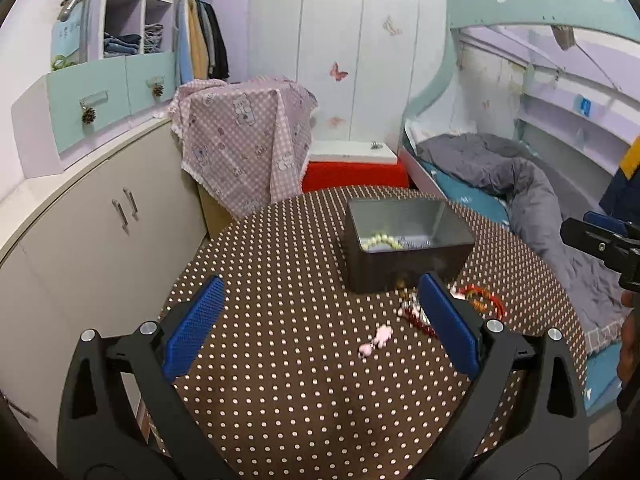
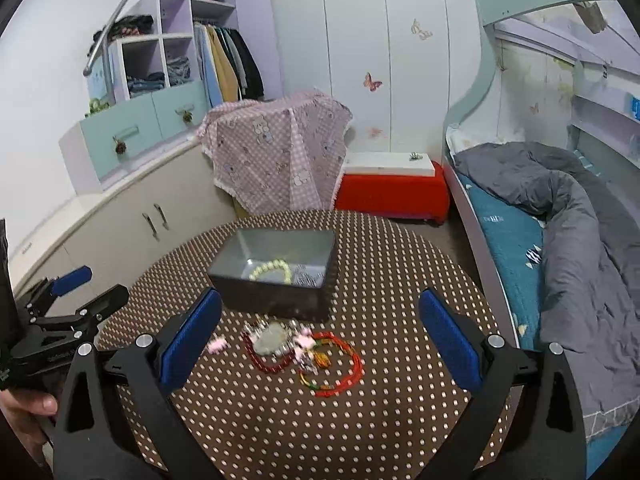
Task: Organize jewelry
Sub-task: 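Grasp the pink charm with the left tool while the right tool reaches for the red string bracelet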
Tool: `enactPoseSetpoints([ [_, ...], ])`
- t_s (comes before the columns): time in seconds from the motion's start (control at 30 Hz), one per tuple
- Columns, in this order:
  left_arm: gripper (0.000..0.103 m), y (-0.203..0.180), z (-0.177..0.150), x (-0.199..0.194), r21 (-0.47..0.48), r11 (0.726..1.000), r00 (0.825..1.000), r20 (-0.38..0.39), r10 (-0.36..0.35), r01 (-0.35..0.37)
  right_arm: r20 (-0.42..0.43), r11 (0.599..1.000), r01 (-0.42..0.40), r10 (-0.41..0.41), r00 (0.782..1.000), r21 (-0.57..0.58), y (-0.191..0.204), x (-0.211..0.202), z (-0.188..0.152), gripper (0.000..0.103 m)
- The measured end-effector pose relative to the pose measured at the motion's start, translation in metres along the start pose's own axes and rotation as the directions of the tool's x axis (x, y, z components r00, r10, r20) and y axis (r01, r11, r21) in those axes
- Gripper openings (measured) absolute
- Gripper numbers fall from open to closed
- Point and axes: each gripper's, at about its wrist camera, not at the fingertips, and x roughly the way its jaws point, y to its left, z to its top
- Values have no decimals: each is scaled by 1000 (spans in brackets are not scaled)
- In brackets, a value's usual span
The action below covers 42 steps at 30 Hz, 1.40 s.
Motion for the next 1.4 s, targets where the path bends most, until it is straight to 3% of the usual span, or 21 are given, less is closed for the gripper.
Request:
enactPoseSetpoints([
  [0.37,95,-14,-29,58,89,995,985,-168,-32,48,-142,1000,25,-23,990,13,-18,32,-36,95],
  [0.6,94,-26,-33,89,148,985,972,-230,-58,94,-193,999,33,-31,981,10,-26,47,-46,95],
  [0.67,84,-31,-37,97,174,978,963,-262,-69,117,-208,999,42,-38,977,16,-30,51,-49,95],
  [0.73,60,-36,-43,106,182,969,941,-323,-104,170,-223,998,52,-45,974,24,-35,55,-50,95],
  [0.77,46,-35,-42,104,175,966,941,-315,-126,188,-228,998,55,-47,973,27,-37,57,-51,95],
  [0.8,27,-36,-42,103,169,962,934,-323,-152,215,-233,998,58,-49,971,29,-39,59,-52,95],
  [0.83,20,-37,-42,102,169,959,932,-324,-166,229,-238,998,61,-53,970,28,-40,61,-53,95],
  [0.9,12,-37,-42,100,163,957,929,-325,-177,239,-246,998,66,-59,967,18,-41,64,-54,95],
  [1.03,12,-27,-43,93,115,964,927,-320,-193,241,-263,998,63,-64,963,-12,-40,74,-55,95],
  [1.13,12,-21,-43,84,102,968,933,-306,-190,230,-285,996,70,-81,955,-47,-36,87,-54,87],
  [1.23,12,-18,-39,80,86,971,938,-290,-190,223,-328,993,74,-102,939,-97,-32,106,-58,64],
  [1.3,12,-15,-37,75,79,972,941,-280,-190,220,-312,992,59,-91,946,-111,-30,107,-58,54],
  [1.33,12,-14,-37,74,80,973,943,-277,-187,216,-314,990,36,-78,946,-138,-26,106,-57,45],
  [1.4,12,-12,-37,71,78,974,944,-275,-184,213,-325,987,13,-66,943,-162,-20,105,-55,12],
])
